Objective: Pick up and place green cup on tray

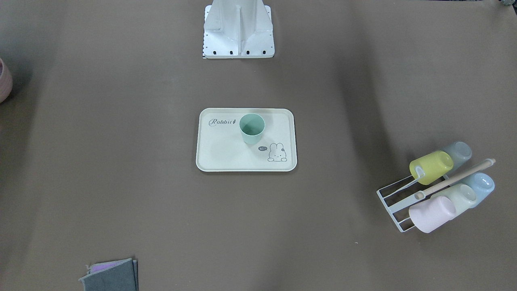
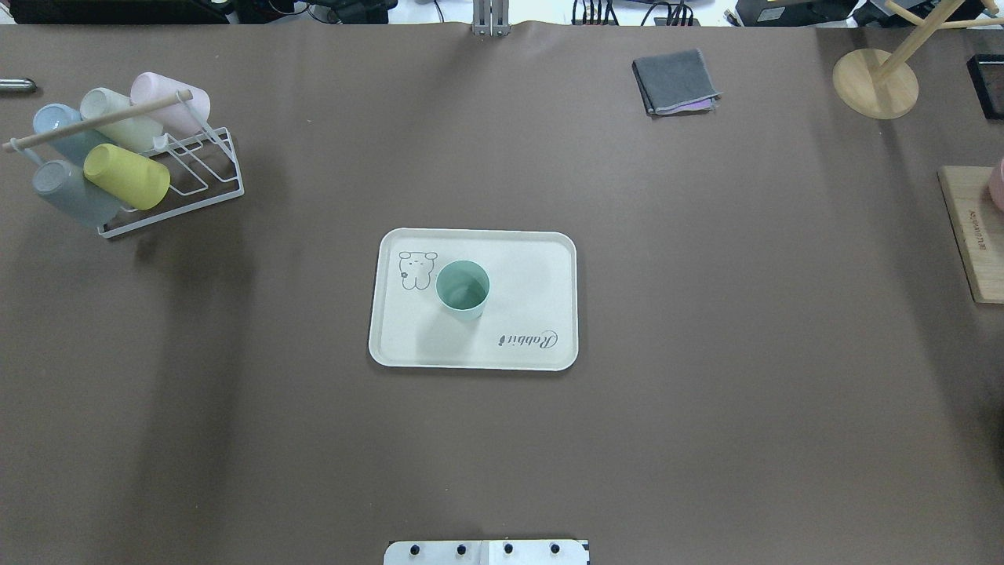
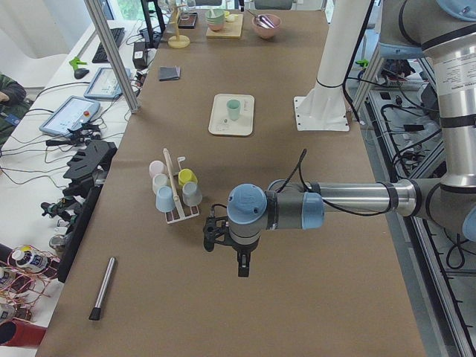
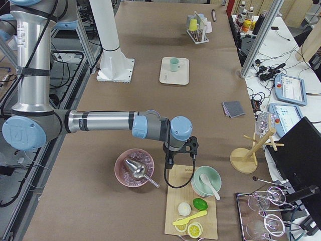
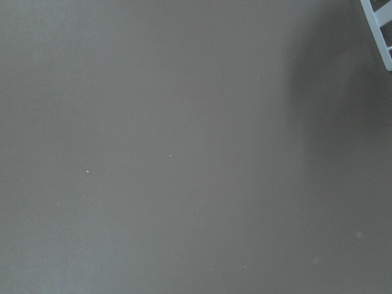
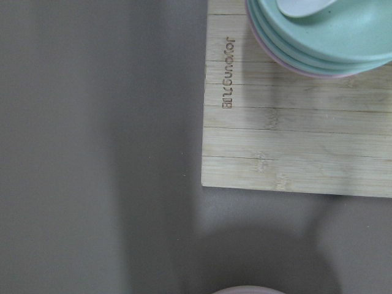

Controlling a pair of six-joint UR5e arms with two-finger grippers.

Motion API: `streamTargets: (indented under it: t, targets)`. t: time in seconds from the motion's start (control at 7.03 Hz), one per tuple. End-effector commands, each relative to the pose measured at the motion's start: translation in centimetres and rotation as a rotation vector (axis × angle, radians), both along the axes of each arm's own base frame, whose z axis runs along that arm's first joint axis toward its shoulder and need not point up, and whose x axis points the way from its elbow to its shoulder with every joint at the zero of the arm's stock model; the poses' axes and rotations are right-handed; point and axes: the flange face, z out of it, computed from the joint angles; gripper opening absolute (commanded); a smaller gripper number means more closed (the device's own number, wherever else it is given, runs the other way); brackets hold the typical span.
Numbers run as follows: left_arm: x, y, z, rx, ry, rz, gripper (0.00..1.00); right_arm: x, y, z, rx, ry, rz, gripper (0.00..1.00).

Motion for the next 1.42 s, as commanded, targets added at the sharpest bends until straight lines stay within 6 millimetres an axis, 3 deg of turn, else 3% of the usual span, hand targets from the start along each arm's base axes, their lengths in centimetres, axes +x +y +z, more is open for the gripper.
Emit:
streamTargets:
  t: [0.0, 1.28]
  targets:
    - [0.0, 0.2, 0.0, -0.003, -0.002, -0.002, 0.98, 0.1, -0.5, -0.2, 0.007, 0.013, 0.001, 1.0]
    - [0.1, -0.2, -0.3, 0.002, 0.006, -0.001, 0.98, 1.2, -1.9, -0.9, 0.087, 0.166, -0.006, 1.0]
